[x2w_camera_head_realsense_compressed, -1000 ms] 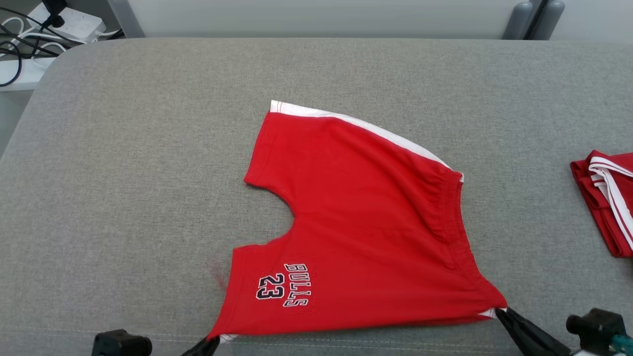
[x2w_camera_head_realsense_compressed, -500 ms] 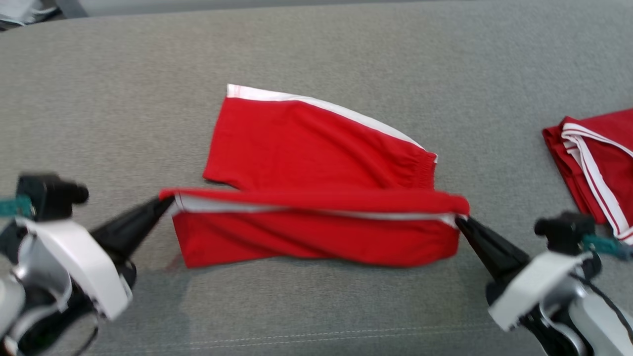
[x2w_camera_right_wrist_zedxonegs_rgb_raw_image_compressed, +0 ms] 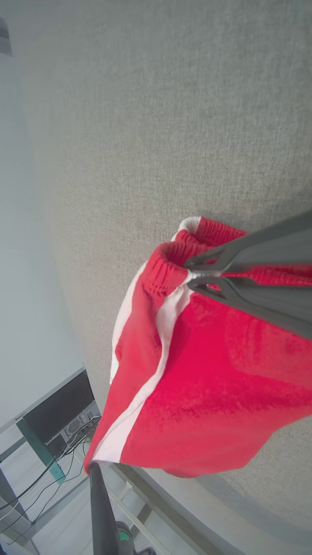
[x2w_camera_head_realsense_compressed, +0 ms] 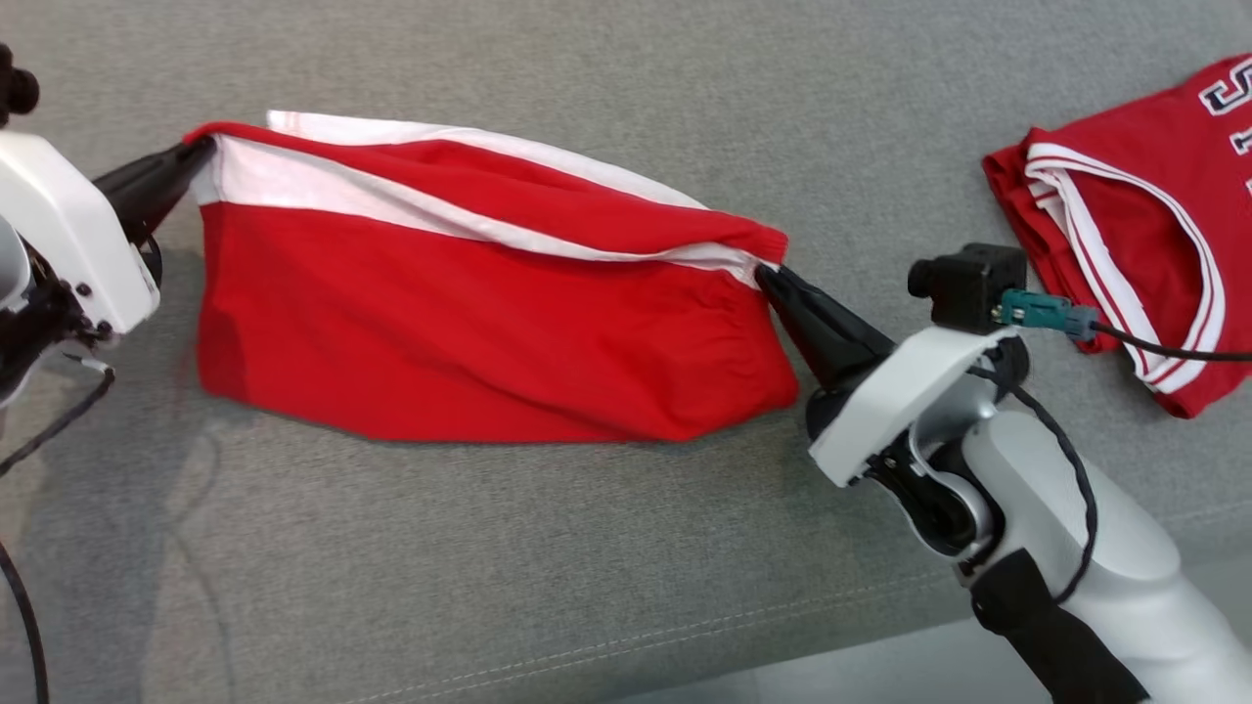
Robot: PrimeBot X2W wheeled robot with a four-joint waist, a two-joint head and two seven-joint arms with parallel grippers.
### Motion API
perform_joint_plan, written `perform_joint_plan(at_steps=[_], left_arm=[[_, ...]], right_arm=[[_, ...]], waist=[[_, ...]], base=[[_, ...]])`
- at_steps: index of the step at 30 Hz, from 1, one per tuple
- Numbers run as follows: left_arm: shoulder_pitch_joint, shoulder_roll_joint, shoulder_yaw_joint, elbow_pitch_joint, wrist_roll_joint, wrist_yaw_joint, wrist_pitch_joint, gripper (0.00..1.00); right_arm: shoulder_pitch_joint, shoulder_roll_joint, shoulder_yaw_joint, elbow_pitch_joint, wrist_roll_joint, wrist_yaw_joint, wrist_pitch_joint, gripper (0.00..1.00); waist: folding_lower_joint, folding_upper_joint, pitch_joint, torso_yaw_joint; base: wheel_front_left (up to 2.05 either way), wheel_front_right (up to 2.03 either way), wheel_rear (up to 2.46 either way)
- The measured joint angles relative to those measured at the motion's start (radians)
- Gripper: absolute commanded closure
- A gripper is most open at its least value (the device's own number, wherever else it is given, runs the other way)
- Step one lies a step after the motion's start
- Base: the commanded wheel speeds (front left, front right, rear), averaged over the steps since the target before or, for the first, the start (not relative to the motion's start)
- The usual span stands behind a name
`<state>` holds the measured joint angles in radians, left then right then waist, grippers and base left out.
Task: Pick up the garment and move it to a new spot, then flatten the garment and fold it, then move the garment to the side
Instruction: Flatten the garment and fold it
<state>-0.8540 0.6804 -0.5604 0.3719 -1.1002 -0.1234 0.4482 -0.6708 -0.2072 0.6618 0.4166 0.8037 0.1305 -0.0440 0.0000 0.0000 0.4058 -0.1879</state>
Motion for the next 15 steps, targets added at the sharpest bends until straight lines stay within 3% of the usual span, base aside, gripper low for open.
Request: perform_joint_plan(at_steps=[10,11,12,13,14,15], left_arm=[[-0.101,-0.018,-0.1,0.101,-0.012,0.0,-0.077,1.0],[-0.104,-0.019,-0.109,0.109,-0.014,0.0,-0.088,1.0],[-0.11,-0.022,-0.116,0.125,-0.022,0.0,-0.101,0.82],[-0.116,-0.023,-0.126,0.136,-0.029,0.0,-0.109,0.17],[-0.121,-0.026,-0.13,0.147,-0.03,0.0,-0.128,0.0],[-0.126,-0.026,-0.141,0.154,-0.029,0.0,-0.143,0.0]], right_arm=[[-0.11,0.037,0.09,0.102,0.063,0.0,-0.086,1.0],[-0.119,0.04,0.098,0.113,0.071,0.0,-0.092,0.76],[-0.124,0.04,0.107,0.117,0.079,0.0,-0.099,0.55],[-0.129,0.04,0.118,0.118,0.088,0.0,-0.106,0.0],[-0.131,0.04,0.127,0.118,0.095,0.0,-0.116,0.0],[-0.132,0.039,0.134,0.119,0.099,0.0,-0.125,0.0]], waist=[[0.0,0.0,0.057,-0.049],[0.0,0.0,0.06,-0.05],[0.0,0.0,0.062,-0.051],[0.0,0.0,0.064,-0.051],[-0.0001,-0.0001,0.064,-0.049],[0.0,0.0,0.064,-0.048]], base=[[0.0,0.0,0.0],[0.0,0.0,0.0],[0.0,0.0,0.0],[0.0,0.0,0.0],[0.0,0.0,0.0],[0.0,0.0,0.0]])
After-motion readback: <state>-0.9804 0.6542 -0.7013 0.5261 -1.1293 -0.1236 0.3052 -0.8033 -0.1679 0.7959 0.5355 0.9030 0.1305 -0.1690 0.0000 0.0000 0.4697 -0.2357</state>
